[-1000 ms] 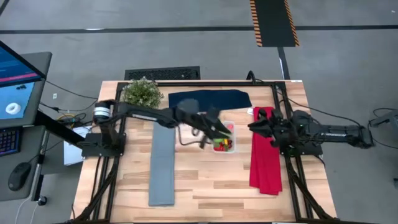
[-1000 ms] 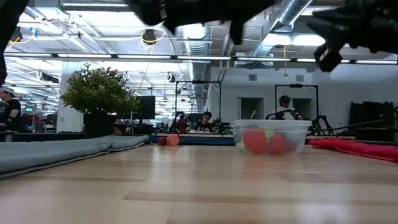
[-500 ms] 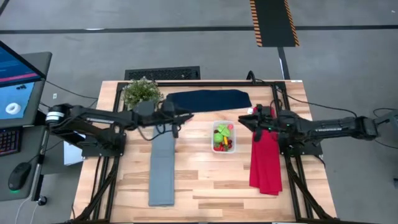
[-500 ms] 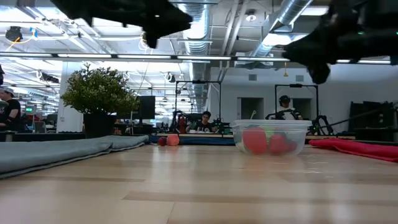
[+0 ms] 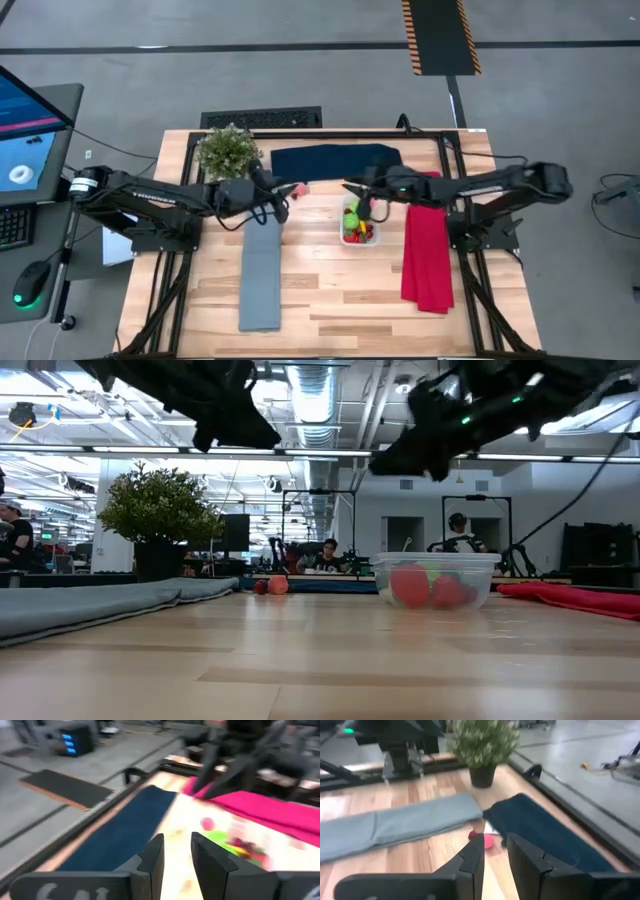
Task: Pick and placing Produce into tupperware
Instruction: Put the pink peach into the transparent bin
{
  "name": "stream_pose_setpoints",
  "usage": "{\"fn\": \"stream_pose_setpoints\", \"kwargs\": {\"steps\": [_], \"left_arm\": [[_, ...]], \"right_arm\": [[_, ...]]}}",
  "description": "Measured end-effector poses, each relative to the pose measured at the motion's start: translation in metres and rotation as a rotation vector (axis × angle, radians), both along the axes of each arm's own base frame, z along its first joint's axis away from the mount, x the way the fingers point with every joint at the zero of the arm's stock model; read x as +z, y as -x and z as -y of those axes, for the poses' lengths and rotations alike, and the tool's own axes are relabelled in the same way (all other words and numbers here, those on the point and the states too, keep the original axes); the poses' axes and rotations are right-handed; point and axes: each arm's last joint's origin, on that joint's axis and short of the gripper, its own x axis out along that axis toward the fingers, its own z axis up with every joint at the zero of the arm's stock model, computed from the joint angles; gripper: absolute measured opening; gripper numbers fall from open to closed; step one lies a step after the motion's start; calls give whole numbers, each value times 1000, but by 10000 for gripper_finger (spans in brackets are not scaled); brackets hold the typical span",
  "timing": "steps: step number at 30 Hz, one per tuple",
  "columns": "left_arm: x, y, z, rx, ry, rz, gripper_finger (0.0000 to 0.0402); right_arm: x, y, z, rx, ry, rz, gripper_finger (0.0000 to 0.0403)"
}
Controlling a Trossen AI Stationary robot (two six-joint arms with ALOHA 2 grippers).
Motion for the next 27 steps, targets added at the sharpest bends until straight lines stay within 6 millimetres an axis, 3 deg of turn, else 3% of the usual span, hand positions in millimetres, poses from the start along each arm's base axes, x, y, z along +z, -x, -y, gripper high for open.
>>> {"fn": "stream_pose_setpoints", "kwargs": {"steps": [3, 6, 13, 20, 27], "left_arm": [[-5, 1, 2, -96, 2, -17, 87], [-14, 16, 2, -102, 13, 18, 87], [-44, 71, 6, -98, 56, 137, 87], [-70, 105, 11, -98, 61, 182, 87], [-81, 122, 12, -70, 72, 216, 87]], "right_arm": [[-10, -20, 3, -7, -36, -46, 107], [-23, -34, 10, 22, -86, -140, 107], [-38, -47, 25, 61, -122, -199, 107], [-27, -56, 28, 63, -108, -168, 107], [-6, -69, 25, 145, -214, -129, 107]]}}
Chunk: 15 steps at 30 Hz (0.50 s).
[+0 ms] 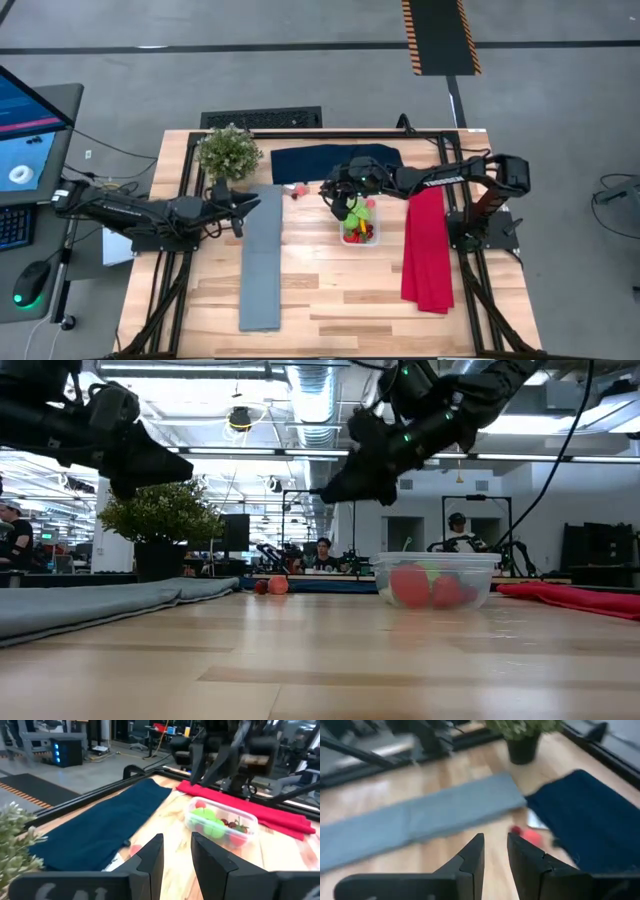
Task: Pick and placing Produce into tupperware
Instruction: Put the pink peach into the transparent bin
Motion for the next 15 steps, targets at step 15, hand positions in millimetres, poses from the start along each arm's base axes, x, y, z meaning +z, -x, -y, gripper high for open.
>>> {"fn": "stream_pose_setpoints", "kwargs": {"steps": [15], "left_arm": [[-14, 6, 1, 0, 31, -136, 87]], "right_arm": [[-11, -74, 18, -9, -160, -281, 107]]}}
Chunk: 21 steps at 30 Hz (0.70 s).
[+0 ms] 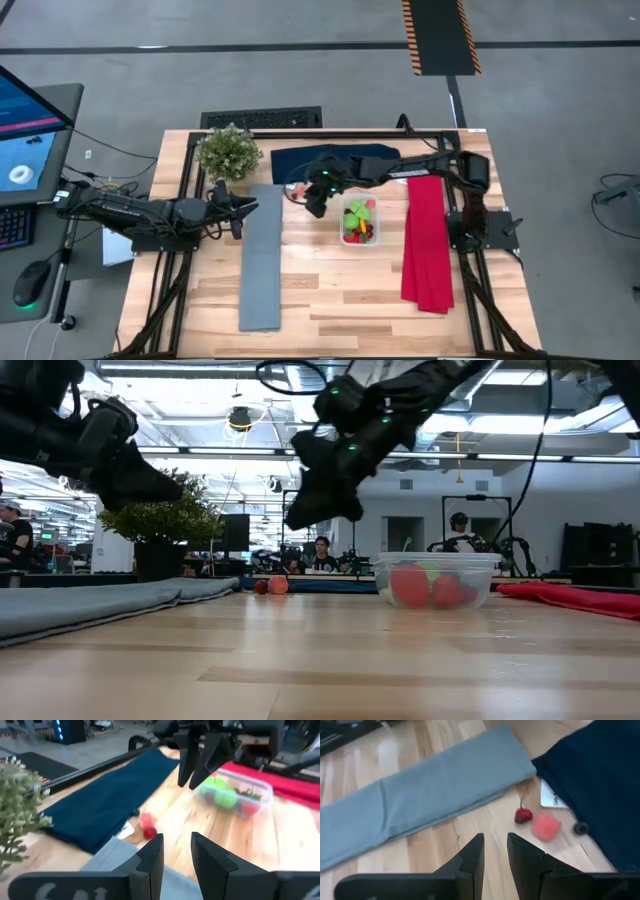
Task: Pick and placing Produce into tupperware
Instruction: Put the pink peach into the transparent bin
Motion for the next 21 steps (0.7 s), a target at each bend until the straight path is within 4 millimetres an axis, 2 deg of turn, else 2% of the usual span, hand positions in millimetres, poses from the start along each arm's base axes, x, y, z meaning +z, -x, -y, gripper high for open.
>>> {"fn": "stream_pose_setpoints", "kwargs": {"steps": [8, 11, 15, 21], "left_arm": [[-4, 1, 0, 5, 9, -37, 87], [-4, 1, 0, 4, 9, -37, 87], [-4, 1, 0, 6, 16, -36, 87], [-6, 2, 0, 13, 42, -43, 87]], "right_arm": [[-20, -31, 4, -16, -41, -140, 107], [-21, -42, 6, -15, -29, -142, 107], [-19, -49, 10, -52, 14, -163, 107], [-16, -46, 17, -106, -19, -198, 107]]}}
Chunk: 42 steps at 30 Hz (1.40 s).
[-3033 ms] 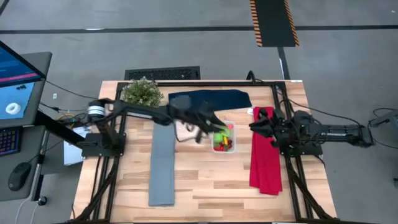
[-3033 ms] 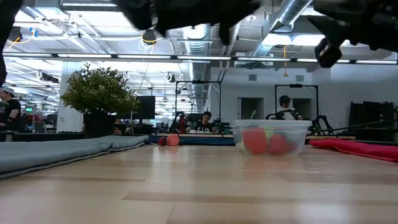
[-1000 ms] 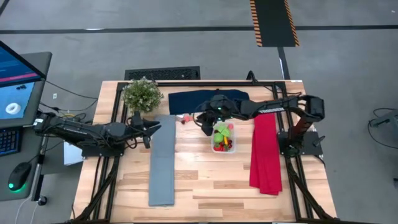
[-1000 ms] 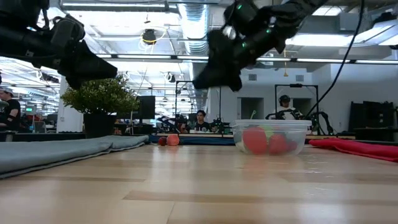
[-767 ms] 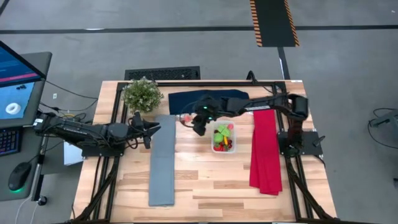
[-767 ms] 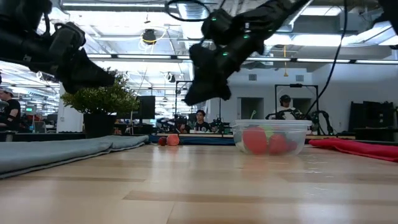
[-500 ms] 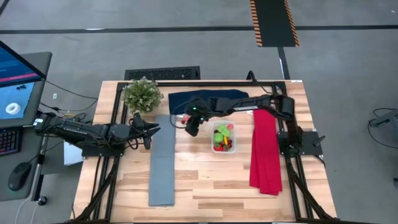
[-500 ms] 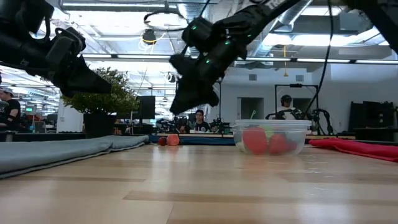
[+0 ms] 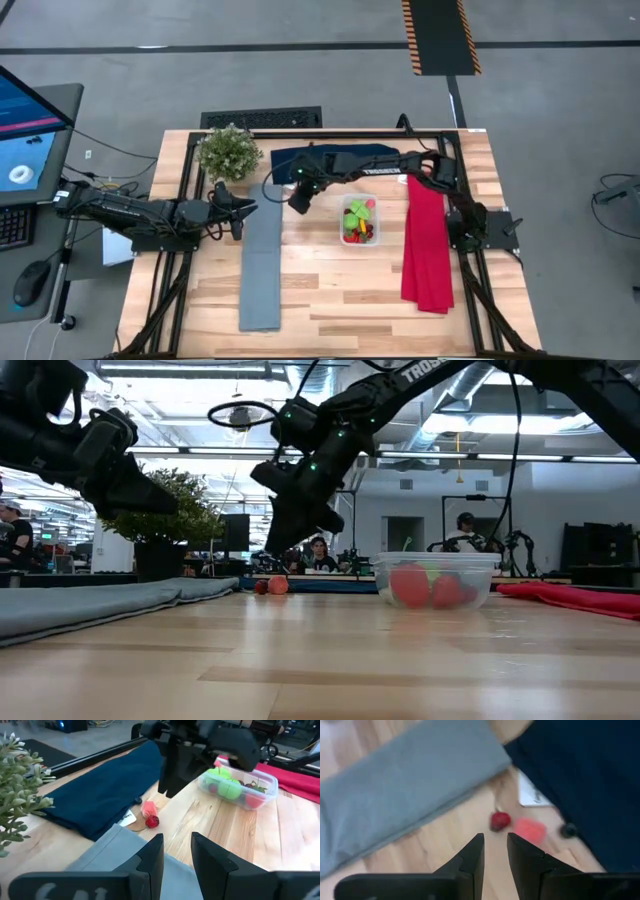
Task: Pick and placing Produce into tupperware
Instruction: Put the pink peach into the transparent bin
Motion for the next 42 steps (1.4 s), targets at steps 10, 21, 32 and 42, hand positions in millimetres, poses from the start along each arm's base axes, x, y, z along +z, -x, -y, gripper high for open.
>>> {"fn": "stream_pose_setpoints", "kwargs": {"steps": [10, 21, 32, 42], "left_arm": [[0, 0, 0, -7, 3, 2, 87], [0, 0, 0, -7, 3, 4, 87], [0, 0, 1, -23, 9, 3, 87], [0, 0, 1, -27, 10, 2, 87]], "right_arm": [[-12, -1, 1, -7, -19, -30, 107], [-20, -5, 6, -6, -20, -9, 107], [-21, -3, 12, -33, -44, -15, 107], [-22, -2, 7, -36, -58, -36, 109]]}}
